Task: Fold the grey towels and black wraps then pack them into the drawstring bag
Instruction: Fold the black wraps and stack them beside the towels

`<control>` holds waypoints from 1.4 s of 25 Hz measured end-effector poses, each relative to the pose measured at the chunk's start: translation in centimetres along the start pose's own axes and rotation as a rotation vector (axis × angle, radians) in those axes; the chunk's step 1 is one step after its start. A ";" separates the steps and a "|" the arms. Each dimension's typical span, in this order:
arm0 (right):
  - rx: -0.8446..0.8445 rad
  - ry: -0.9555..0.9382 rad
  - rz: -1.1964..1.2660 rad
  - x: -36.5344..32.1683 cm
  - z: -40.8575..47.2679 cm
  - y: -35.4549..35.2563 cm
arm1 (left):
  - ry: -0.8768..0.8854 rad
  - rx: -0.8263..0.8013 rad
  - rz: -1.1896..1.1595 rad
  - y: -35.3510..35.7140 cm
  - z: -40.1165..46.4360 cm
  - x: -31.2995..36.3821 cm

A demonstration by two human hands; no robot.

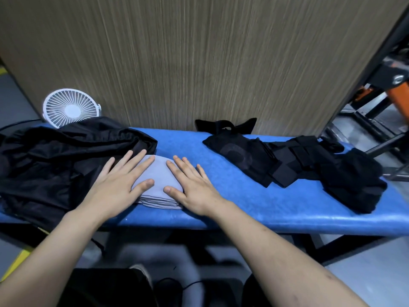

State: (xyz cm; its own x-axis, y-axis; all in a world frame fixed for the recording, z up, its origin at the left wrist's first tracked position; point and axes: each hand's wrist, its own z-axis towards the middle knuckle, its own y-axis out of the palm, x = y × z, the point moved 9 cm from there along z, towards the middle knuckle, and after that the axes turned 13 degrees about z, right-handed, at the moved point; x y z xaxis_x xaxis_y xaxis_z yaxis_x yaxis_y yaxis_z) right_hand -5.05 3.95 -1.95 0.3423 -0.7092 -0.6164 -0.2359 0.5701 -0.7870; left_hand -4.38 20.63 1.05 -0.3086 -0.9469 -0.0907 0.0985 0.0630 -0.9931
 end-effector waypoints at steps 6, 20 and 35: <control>-0.023 0.018 0.012 0.1 -0.1 0.3 | -0.009 -0.006 0.025 0.1 0.0 -0.1; 0.229 -0.055 0.013 1.4 -2.6 -6.2 | 0.082 0.537 -0.154 -7.7 2.1 4.2; 0.397 0.259 -0.210 14.8 -9.2 -15.7 | 0.082 -0.212 -0.178 -1.8 20.6 16.1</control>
State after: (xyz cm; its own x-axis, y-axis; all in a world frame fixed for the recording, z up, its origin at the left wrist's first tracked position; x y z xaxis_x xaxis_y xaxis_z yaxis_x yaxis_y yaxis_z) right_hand -4.65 -19.29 1.02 0.0970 -0.8762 -0.4720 0.1938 0.4818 -0.8546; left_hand 9.99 -1.21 2.91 -0.3797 -0.9208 0.0895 -0.1618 -0.0292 -0.9864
